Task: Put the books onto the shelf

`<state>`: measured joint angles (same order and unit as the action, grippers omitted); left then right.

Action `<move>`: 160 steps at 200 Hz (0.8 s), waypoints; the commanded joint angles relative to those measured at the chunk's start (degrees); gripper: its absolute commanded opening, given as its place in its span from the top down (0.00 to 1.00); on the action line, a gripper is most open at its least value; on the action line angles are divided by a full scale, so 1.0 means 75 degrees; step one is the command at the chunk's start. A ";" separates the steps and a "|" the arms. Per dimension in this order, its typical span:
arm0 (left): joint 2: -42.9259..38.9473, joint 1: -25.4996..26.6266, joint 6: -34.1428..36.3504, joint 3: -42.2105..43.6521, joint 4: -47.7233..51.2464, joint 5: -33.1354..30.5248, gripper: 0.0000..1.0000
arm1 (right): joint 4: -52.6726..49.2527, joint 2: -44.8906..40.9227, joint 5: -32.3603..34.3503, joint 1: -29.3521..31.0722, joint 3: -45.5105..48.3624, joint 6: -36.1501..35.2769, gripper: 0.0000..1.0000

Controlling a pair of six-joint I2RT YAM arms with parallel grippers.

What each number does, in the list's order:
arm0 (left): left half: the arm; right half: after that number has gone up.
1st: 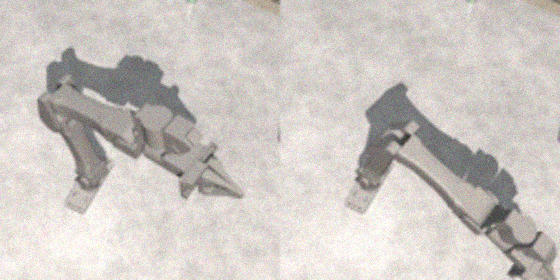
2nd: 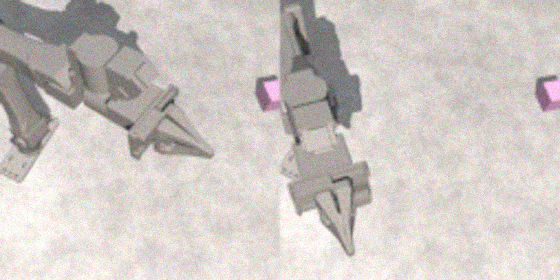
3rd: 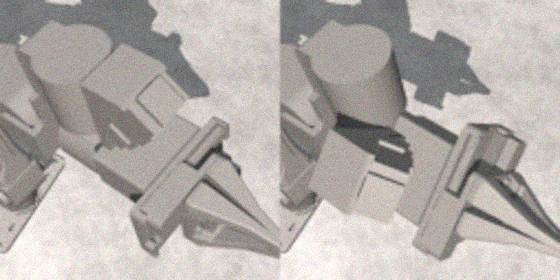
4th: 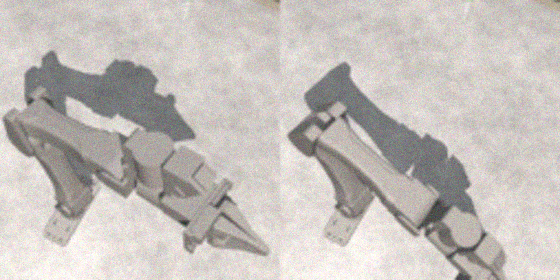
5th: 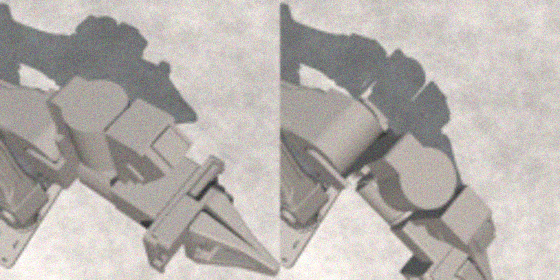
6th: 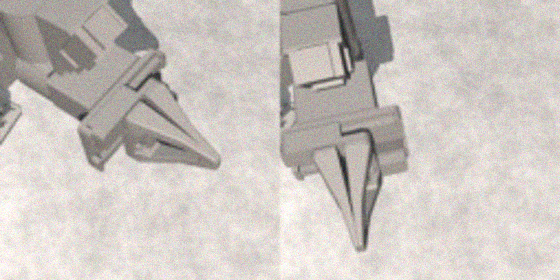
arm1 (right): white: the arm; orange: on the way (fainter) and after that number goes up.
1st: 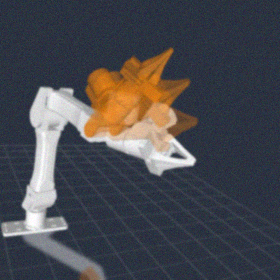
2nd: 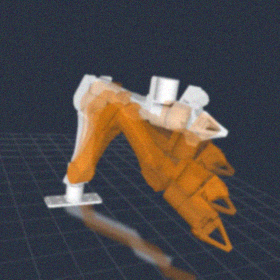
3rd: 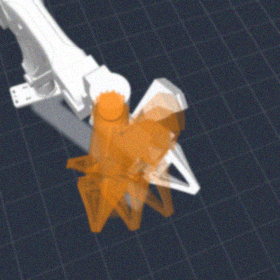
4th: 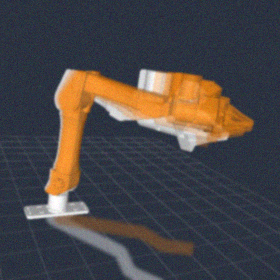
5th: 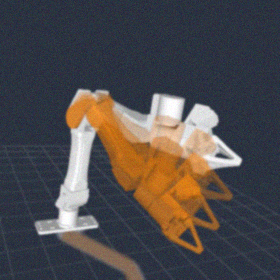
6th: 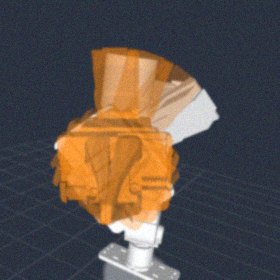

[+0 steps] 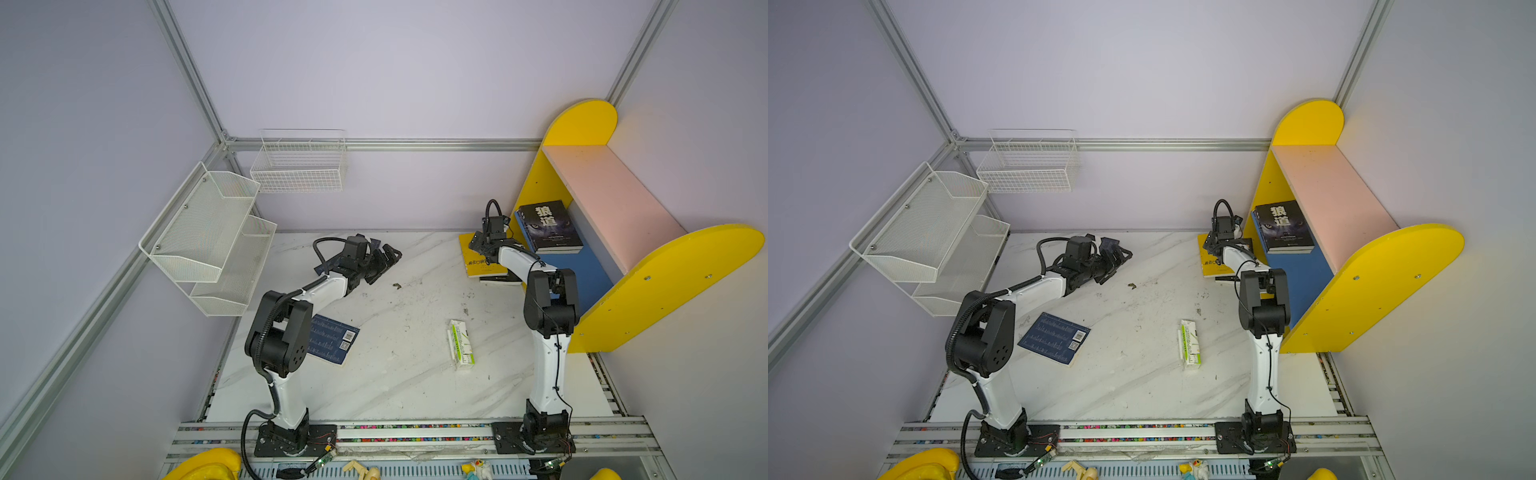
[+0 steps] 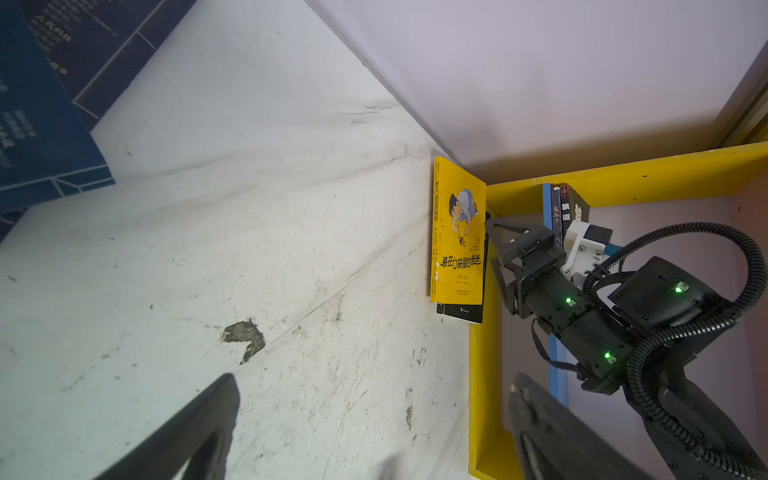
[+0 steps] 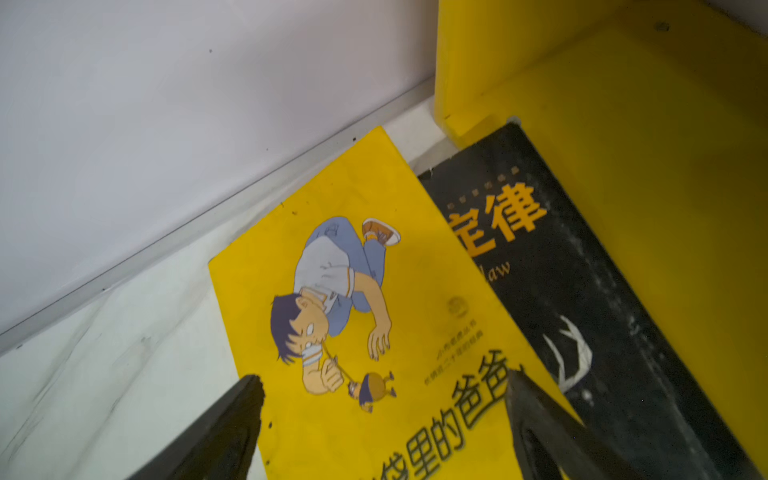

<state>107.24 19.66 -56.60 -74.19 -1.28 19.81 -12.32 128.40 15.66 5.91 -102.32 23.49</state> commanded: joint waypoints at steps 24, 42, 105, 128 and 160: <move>-0.0484 0.0016 0.0316 -0.0196 0.0033 -0.0139 0.00 | -0.0617 0.0720 -0.0983 -0.0689 -0.0732 -0.1043 0.08; -0.0413 -0.0018 0.0327 -0.0276 -0.0031 -0.0059 0.00 | -0.0603 0.0873 -0.2062 -0.0689 -0.0687 -0.1567 0.10; 0.0642 -0.0079 0.0235 -0.1051 0.0045 0.0427 0.01 | 0.0414 0.0620 -0.5208 -0.0030 0.0694 -0.1815 0.20; 0.1257 -0.0112 0.0448 -0.1498 0.0372 0.0349 0.00 | 0.0582 0.0745 -0.5401 0.0572 0.0756 -0.1826 0.21; 0.2494 -0.0208 0.0688 -0.2983 0.0846 0.0517 0.00 | 0.0818 0.1152 -0.4768 0.0904 0.0432 -0.1053 0.23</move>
<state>121.54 19.09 -54.54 -85.12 2.55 22.33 -4.25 133.56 -19.31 10.83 -98.50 11.55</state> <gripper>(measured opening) 0.995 0.779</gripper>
